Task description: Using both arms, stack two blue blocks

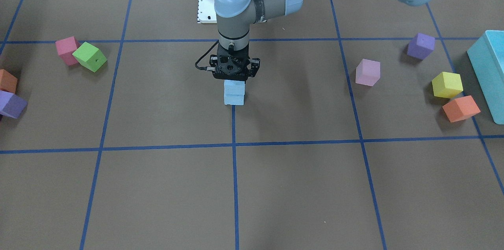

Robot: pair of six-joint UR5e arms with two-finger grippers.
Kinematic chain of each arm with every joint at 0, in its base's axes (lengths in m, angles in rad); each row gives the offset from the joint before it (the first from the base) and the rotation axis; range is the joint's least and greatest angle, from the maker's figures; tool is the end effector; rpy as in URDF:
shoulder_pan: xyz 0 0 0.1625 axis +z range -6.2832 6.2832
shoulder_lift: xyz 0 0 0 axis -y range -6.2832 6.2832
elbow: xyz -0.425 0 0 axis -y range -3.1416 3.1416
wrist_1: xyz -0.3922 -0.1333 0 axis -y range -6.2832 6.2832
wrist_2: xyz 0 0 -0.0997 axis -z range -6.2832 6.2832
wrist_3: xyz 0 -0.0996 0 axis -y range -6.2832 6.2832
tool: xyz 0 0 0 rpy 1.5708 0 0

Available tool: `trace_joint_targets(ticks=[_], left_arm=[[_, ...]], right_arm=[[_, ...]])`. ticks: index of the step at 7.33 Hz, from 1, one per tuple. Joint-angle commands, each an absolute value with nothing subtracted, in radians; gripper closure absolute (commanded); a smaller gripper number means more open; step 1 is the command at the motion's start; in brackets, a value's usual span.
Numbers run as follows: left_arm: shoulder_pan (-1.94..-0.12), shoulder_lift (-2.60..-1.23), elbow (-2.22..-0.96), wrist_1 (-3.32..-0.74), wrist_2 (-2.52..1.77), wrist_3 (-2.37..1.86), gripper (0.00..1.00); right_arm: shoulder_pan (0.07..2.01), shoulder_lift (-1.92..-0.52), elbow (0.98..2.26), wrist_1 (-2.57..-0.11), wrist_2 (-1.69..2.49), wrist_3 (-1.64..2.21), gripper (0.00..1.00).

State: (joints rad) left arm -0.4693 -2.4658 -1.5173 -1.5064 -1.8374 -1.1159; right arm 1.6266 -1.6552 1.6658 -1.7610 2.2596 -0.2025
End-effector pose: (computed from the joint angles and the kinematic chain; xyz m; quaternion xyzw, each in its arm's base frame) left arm 0.6039 -0.4263 0.1345 0.0573 0.3909 0.0437 0.9176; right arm 0.0945 -0.4361 0.6753 -0.0404 -0.3443 -0.0385 0.9372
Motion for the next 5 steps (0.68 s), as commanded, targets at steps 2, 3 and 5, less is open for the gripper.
trace_joint_targets(ticks=[2,3,5], left_arm=[[-0.472,-2.467,-1.517,-1.539,-1.838,-1.127,0.45],[-0.471,-2.467,-1.517,-1.539,-1.836,-1.129,0.39],[-0.471,-2.465,-1.499,-1.54,-1.836,-1.123,0.34]], right_arm=[[1.628,-1.655,1.666,-1.761,2.26,-0.202,0.0],[1.626,-1.655,1.666,-1.761,2.26,-0.202,0.0],[1.628,-1.655,1.664,-1.761,2.26,-0.202,0.0]])
